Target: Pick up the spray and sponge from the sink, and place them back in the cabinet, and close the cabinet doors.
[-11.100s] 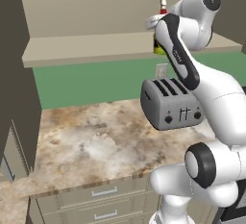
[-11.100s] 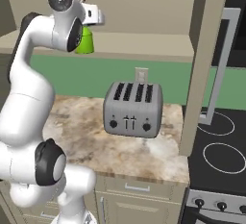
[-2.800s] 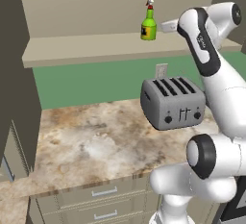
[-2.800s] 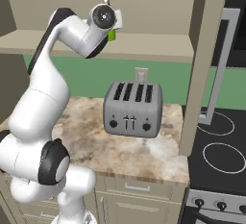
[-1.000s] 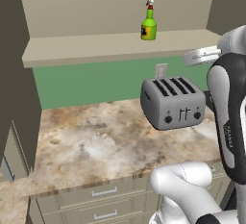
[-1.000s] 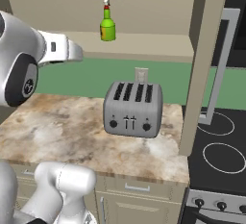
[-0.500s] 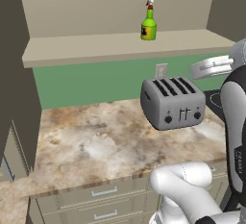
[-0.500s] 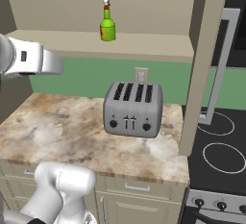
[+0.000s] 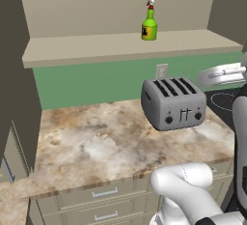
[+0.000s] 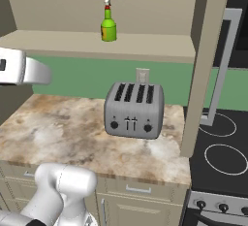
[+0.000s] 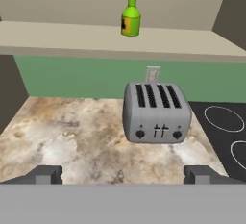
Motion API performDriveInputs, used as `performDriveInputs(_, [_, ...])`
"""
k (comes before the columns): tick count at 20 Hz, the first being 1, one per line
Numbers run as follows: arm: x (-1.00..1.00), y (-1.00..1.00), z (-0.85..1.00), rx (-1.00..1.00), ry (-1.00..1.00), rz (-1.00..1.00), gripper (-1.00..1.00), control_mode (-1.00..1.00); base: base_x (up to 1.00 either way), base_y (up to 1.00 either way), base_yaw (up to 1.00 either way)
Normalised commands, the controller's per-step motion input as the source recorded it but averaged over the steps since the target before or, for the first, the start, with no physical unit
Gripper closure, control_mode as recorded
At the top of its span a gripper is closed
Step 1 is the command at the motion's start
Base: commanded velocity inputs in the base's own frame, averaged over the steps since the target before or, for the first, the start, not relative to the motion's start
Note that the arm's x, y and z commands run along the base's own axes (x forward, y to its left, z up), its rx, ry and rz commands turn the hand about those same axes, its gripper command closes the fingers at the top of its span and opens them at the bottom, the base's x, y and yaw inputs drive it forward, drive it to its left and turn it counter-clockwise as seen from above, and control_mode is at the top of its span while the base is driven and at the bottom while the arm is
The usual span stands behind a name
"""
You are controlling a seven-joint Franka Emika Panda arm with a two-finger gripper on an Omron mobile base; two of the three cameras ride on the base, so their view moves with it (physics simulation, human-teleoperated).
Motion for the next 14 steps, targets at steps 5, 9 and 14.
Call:
performDriveInputs(5, [-0.16,0.01,0.0,0.0,0.0,0.0,-1.0,-1.0,0.0,0.0,0.0])
performDriveInputs(9, [-0.01,0.0,-0.01,0.0,0.0,0.0,-1.0,-1.0,0.0,0.0,0.0])
performDriveInputs(14, [-0.03,0.0,-0.06,0.01,0.0,0.0,-1.0,-1.0,0.0,0.0,0.0])
